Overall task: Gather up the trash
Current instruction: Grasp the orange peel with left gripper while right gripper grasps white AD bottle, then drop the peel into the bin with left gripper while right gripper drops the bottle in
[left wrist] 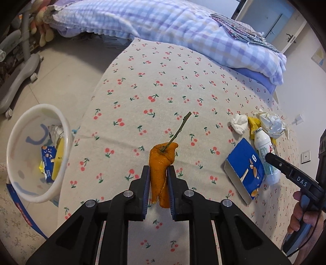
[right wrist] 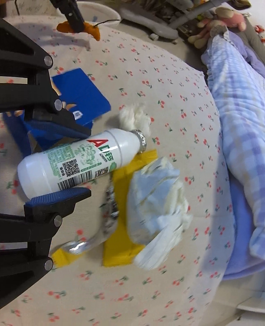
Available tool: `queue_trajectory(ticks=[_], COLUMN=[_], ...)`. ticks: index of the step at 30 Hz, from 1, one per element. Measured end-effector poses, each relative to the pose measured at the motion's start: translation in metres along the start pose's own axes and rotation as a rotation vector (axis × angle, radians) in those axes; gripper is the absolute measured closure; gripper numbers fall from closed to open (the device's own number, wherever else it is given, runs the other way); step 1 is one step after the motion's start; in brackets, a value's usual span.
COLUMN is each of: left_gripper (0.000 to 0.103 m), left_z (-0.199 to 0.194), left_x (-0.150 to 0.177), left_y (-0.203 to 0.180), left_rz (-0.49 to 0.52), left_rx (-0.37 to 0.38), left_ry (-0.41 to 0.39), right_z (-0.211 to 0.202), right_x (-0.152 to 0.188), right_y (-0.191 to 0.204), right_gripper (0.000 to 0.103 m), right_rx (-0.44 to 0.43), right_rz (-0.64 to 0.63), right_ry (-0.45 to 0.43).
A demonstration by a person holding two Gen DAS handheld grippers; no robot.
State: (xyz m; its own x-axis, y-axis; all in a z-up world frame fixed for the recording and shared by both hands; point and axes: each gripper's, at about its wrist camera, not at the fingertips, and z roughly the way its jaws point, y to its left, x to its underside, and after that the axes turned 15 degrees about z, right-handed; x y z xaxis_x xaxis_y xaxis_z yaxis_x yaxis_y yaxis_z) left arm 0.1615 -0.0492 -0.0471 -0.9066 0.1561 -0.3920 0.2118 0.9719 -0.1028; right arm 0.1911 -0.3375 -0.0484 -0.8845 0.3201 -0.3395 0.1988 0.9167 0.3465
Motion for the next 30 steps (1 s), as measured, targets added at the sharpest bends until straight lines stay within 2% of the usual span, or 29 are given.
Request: queue_trajectory(ticks=[4, 13, 23, 30], left_gripper=[0.086, 0.086, 0.086, 0.086], left_z=[-0.012, -0.031, -0.054, -0.066], left_x=[0.01, 0.027, 0.038, 0.045], left_y=[0.006, 0.013, 0.051, 0.093], left_rz=[-0.018, 0.01, -0.011, -0.061], left_rx=[0.028, 0.024, -0.012, -0.064], left_ry=[-0.011, -0.034, -0.078, -0.102], right_z=[-0.017, -0.06, -0.084, -0.077], right_x=[0.006, 0.031, 0.048, 0.049], right_y=[-0.014, -0.029, 0.022, 0.062], right_gripper=[0.06, 0.06, 0.06, 0.06], right_rx=[-0.021, -0.053, -0.084, -0.11], right_rz=[0.066, 0.131, 0.028, -0.026], right_ry=[0.016, 0.0, -0.049, -0.052])
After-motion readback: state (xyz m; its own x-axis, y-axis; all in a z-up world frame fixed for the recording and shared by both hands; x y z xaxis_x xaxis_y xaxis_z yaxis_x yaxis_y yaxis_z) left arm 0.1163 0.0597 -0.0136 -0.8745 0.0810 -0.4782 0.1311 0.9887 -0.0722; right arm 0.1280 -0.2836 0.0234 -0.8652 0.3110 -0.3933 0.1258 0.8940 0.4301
